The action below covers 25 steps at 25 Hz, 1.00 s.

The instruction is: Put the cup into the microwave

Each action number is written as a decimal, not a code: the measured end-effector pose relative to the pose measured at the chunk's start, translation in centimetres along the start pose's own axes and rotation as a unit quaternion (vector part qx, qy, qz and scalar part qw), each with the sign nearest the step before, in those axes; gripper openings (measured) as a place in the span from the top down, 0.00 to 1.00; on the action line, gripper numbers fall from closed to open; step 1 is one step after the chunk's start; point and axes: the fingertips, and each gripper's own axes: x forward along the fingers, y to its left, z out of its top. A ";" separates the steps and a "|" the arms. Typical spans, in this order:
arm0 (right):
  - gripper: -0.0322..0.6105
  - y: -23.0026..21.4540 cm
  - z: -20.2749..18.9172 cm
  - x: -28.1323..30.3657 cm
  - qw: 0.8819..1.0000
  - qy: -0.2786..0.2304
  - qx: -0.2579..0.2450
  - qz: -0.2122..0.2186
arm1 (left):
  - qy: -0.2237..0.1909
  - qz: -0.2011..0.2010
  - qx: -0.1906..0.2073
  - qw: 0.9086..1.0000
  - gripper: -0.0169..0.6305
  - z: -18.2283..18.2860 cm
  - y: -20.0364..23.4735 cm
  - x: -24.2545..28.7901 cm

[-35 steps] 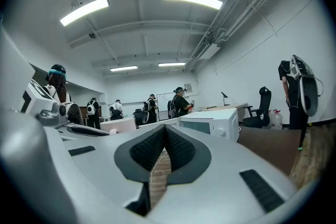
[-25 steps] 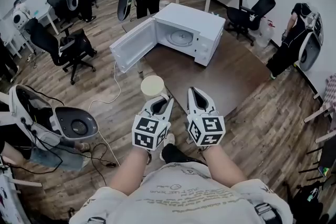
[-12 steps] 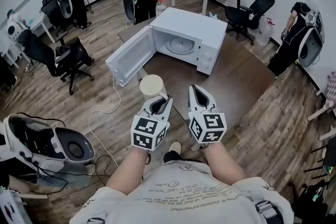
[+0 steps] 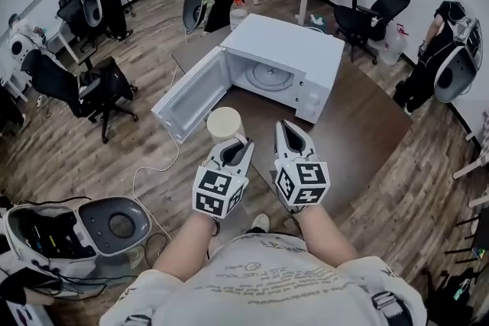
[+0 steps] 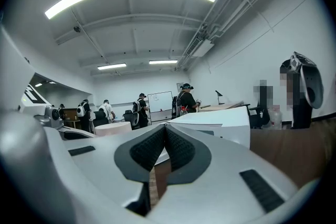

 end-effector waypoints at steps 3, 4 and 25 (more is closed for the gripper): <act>0.93 -0.9 0.0 2.1 1.000 0.005 0.000 -0.003 | 0.003 -0.008 -0.001 1.000 0.91 0.0 1.3 2.3; 0.93 -1.2 0.0 2.9 1.000 0.006 0.000 -0.003 | 0.004 -0.010 -0.002 1.000 0.91 0.0 1.8 3.1; 0.93 -5.6 -1.1 11.0 0.999 0.025 -0.007 -0.031 | 0.026 -0.066 -0.001 0.997 0.91 -2.3 8.1 14.6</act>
